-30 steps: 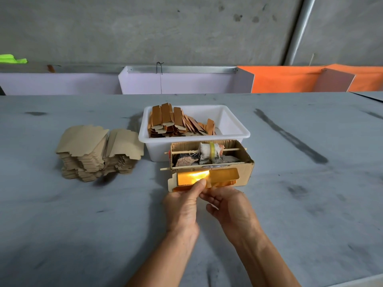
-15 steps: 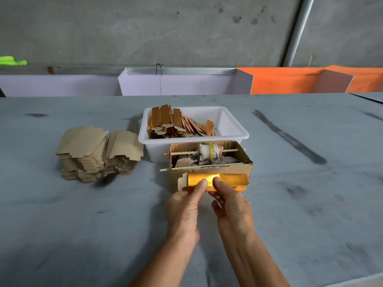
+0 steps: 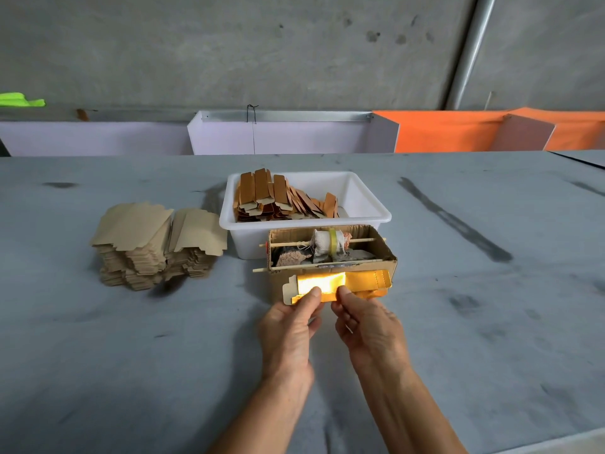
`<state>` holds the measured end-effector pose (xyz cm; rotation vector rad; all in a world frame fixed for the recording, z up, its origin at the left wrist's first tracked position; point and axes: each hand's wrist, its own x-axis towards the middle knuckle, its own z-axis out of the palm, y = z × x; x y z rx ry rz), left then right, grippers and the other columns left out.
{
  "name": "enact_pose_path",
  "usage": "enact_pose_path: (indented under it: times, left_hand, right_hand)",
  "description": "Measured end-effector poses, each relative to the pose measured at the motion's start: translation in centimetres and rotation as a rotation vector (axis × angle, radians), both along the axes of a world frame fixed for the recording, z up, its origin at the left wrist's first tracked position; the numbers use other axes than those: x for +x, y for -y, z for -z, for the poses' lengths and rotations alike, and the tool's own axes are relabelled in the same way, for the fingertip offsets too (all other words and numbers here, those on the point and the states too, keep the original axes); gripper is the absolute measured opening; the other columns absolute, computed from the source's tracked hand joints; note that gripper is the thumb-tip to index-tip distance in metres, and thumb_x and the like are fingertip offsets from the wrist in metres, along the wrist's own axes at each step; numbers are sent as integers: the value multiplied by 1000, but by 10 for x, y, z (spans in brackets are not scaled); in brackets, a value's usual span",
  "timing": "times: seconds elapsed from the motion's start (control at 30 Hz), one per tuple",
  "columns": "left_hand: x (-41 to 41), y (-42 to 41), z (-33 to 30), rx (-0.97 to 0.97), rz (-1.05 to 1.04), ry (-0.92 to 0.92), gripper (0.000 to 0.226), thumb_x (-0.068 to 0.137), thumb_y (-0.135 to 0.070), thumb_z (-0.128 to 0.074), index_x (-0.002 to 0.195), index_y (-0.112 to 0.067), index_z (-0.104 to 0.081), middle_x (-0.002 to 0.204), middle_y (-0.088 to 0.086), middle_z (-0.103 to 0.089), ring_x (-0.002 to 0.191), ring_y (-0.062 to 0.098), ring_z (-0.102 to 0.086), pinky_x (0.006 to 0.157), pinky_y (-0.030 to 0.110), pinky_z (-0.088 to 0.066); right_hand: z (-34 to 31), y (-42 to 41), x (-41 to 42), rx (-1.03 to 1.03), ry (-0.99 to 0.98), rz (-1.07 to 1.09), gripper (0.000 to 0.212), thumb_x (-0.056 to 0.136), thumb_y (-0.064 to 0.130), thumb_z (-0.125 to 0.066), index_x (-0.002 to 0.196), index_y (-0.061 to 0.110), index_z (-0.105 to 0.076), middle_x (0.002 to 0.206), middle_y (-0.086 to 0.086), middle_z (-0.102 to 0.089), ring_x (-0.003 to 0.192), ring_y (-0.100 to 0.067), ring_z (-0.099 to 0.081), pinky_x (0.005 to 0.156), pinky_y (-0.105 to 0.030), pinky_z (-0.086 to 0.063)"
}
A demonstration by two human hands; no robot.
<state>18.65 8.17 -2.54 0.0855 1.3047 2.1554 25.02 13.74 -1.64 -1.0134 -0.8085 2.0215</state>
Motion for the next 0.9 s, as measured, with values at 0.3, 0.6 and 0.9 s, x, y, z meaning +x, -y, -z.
enact_pose_path:
  times: [0.3,0.6,0.9]
  left_hand:
    - [-2,6,0,-26,-28,50,7,85,-15,-65,80,-10,-64,58,0,-67,53,6,-65,62,29,-49]
    - [-5,17,-2,-107,16,-1,8,81,-2,-67,77,-8,-64,65,6,-62,56,14,-59,52,25,-53]
    - [-8,27,-12,-44,-58,-47,9,85,2,-61,82,-6,-65,62,7,-71,54,19,-69,47,22,-54]
  right_hand:
    - [-1,3,4,22,23,4,10,83,8,-68,73,10,-65,61,-2,-66,58,-12,-63,62,-26,-48]
    - [-2,-2,11,-39,61,15,7,84,4,-66,79,8,-63,58,-2,-68,51,-11,-67,56,-26,-48]
    - [-15,-4,14,20,-10,-122,21,95,32,-51,87,16,-63,86,-8,-74,83,-22,-71,69,-35,-47]
